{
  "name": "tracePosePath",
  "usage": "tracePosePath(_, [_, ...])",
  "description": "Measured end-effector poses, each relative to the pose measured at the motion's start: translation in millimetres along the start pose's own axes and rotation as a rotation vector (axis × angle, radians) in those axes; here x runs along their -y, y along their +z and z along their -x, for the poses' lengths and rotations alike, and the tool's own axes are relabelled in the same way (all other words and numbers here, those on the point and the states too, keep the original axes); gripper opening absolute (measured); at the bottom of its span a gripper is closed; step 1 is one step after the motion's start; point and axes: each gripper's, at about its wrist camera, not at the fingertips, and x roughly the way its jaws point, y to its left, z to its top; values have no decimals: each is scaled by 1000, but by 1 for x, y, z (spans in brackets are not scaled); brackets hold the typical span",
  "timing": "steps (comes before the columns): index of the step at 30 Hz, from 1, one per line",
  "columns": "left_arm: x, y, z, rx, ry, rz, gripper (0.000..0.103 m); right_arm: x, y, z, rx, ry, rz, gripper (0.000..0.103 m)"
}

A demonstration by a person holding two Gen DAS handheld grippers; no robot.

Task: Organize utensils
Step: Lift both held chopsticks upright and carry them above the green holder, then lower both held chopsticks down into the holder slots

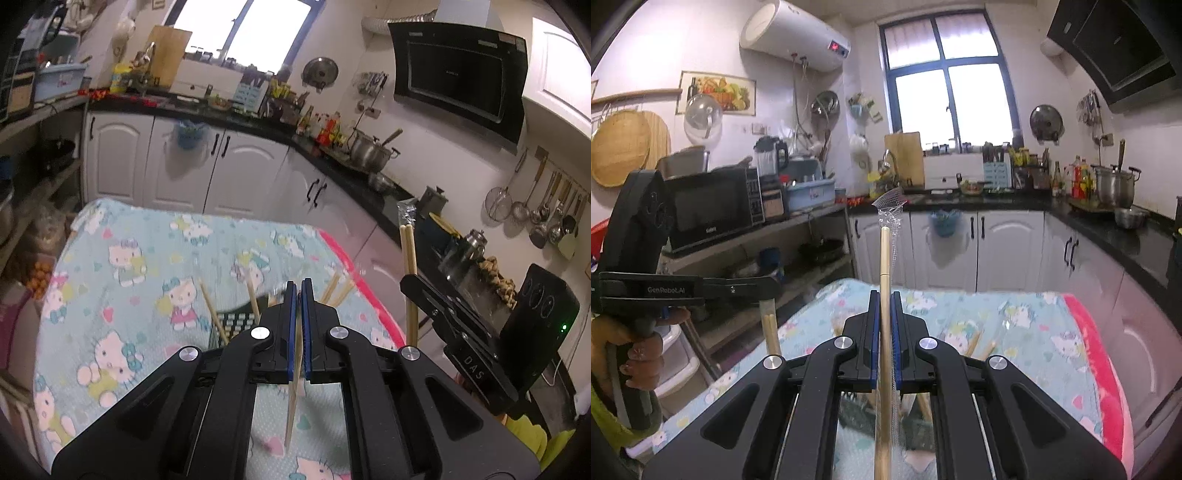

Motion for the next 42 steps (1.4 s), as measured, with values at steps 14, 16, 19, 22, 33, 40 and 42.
tracePosePath(14, [2, 56, 9, 131, 61, -40, 1, 28, 21, -29, 183, -42, -19, 6])
tracePosePath(16, [3, 63, 8, 148, 75, -52, 1, 30, 22, -34, 205, -51, 1, 6])
tracePosePath(19, [4, 69, 7, 169, 87, -66, 1, 33, 21, -42, 225, -70, 13, 6])
tracePosePath(22, [5, 72, 3, 187, 106, -81, 1, 38, 20, -50, 239, -76, 9, 6])
tracePosePath(33, [-1, 57, -20, 205, 155, -106, 1, 52, -6, -72, 251, -91, -31, 6])
tracePosePath(40, [-7, 49, -30, 195, 153, -104, 1, 59, -22, -83, 233, -105, -49, 6])
tracePosePath(42, [-10, 45, -32, 193, 152, -103, 1, 60, -27, -86, 226, -111, -57, 6])
